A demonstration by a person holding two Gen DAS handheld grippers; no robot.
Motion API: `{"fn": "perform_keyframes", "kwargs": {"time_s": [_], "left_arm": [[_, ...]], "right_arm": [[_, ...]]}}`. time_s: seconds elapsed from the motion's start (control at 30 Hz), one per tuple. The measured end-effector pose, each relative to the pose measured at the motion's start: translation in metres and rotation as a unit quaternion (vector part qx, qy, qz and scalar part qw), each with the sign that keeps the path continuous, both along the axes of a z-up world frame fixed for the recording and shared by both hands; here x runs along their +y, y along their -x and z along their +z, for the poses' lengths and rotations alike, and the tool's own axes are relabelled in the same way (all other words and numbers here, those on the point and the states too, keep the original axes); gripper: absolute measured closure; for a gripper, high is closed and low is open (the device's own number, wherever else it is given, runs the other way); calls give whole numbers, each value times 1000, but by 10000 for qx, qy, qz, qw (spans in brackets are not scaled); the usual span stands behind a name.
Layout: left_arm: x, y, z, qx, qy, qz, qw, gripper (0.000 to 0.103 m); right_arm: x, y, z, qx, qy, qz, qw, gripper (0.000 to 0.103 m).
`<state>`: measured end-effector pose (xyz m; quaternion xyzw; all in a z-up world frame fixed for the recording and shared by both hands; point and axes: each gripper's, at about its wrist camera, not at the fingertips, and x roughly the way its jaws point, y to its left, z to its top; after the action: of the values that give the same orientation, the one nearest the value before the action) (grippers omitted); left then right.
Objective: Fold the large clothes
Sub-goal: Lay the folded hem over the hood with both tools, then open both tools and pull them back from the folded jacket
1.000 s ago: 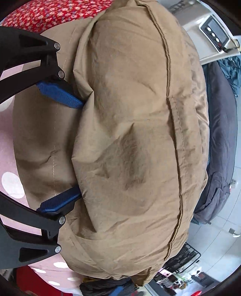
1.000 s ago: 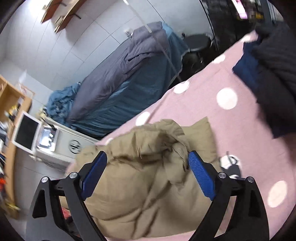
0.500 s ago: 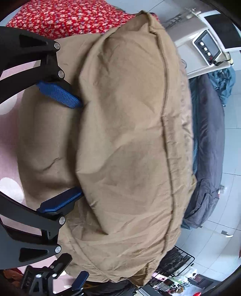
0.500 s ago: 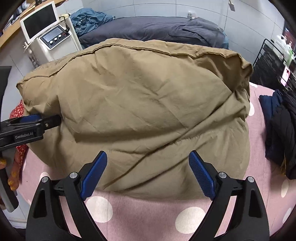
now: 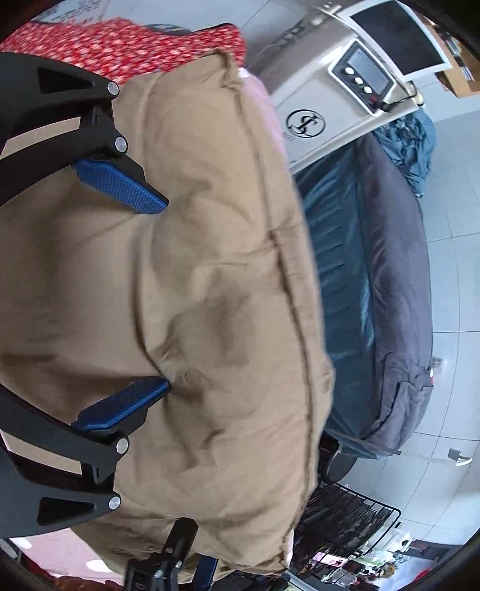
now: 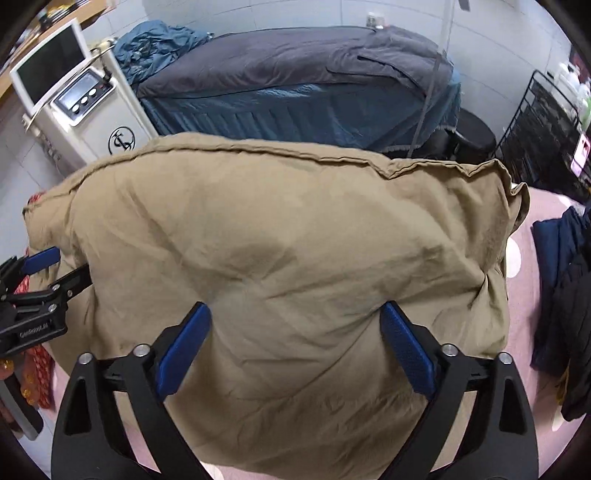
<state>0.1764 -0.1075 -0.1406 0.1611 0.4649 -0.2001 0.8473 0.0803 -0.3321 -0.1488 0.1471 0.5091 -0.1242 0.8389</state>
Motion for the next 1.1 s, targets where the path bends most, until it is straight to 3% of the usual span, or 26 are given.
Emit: {"fn": "perform_keyframes", "kwargs": {"time_s": [0.1,0.2,0.53,0.83,1.1], "left_arm": [[-6,-17,5,-207,-49,77,9997,7],[-15,-41,-11,296,-179,186,9992,5],[-37,-75,-43,998,-760,135,9920,5],[-46,-89,-67,1285,-1070,-33,9859,5],[-50,-98,-81,1367,-1044,-59,9851,5]], "right_arm": [[-11,-14,-2,37,-134,-198,9997,6],[-20,-30,-13,318,-309,-203,9988,6],[-39,-56,-60,1145,-928,-293,9886,5],[-40,-76,-87,1583,-738,-158,9845,4],[-40,-91,-102,1711,-588,-225,9832,4]]}}
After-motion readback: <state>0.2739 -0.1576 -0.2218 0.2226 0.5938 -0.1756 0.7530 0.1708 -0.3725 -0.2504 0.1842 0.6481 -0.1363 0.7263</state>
